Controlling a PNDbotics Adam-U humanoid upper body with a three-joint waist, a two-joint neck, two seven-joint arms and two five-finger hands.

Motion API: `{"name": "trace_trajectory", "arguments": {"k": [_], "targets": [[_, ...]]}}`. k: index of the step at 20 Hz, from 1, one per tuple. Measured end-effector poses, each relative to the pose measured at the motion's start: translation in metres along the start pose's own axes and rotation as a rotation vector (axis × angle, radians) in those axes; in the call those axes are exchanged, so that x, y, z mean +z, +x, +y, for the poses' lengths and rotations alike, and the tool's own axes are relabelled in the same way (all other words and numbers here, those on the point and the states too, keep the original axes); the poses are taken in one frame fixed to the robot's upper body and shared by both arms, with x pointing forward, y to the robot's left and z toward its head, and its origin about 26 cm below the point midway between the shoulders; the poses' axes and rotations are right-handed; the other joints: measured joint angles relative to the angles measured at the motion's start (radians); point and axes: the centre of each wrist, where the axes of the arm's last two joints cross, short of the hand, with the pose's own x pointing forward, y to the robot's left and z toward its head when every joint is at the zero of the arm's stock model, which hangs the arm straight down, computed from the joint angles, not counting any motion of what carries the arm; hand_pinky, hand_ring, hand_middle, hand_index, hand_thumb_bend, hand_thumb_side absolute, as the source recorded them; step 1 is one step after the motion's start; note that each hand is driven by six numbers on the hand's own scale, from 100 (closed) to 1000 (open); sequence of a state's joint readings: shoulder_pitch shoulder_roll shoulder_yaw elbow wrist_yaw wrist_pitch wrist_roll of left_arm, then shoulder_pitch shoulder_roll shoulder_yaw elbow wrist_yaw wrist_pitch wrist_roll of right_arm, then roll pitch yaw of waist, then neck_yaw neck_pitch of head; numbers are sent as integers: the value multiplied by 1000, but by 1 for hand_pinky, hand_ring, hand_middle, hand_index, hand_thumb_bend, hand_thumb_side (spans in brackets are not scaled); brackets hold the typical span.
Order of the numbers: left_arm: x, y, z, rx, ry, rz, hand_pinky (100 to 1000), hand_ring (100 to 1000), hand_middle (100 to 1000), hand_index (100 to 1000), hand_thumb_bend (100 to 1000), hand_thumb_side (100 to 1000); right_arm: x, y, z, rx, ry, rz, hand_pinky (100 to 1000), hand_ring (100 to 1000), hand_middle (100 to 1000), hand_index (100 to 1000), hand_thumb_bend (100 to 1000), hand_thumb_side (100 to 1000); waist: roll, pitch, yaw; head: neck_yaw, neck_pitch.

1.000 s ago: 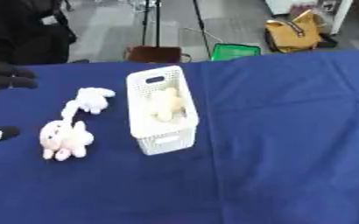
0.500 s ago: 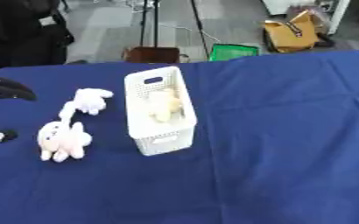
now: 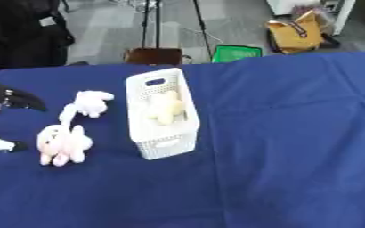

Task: Pick up objects on the table and place them in the box.

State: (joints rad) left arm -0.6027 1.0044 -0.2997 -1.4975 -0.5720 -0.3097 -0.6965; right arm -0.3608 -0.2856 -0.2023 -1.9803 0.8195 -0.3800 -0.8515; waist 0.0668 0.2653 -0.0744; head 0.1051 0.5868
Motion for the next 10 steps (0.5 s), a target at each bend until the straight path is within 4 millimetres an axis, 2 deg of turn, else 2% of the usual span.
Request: {"name": "trace_trajectory", "arguments": {"k": [2, 10], "targets": [[-5, 0, -2, 11, -11, -4, 894, 947, 976, 1000, 422, 734, 0, 0, 0, -2, 1, 1, 726, 639, 592, 757, 100, 840, 0, 0, 0, 0, 0], [-24, -1, -6, 35, -26, 12, 889, 944, 969, 1000, 428, 713, 0, 1, 0, -8, 5, 1, 726, 638, 590, 756, 100, 839, 3, 1, -6, 6, 0]]}}
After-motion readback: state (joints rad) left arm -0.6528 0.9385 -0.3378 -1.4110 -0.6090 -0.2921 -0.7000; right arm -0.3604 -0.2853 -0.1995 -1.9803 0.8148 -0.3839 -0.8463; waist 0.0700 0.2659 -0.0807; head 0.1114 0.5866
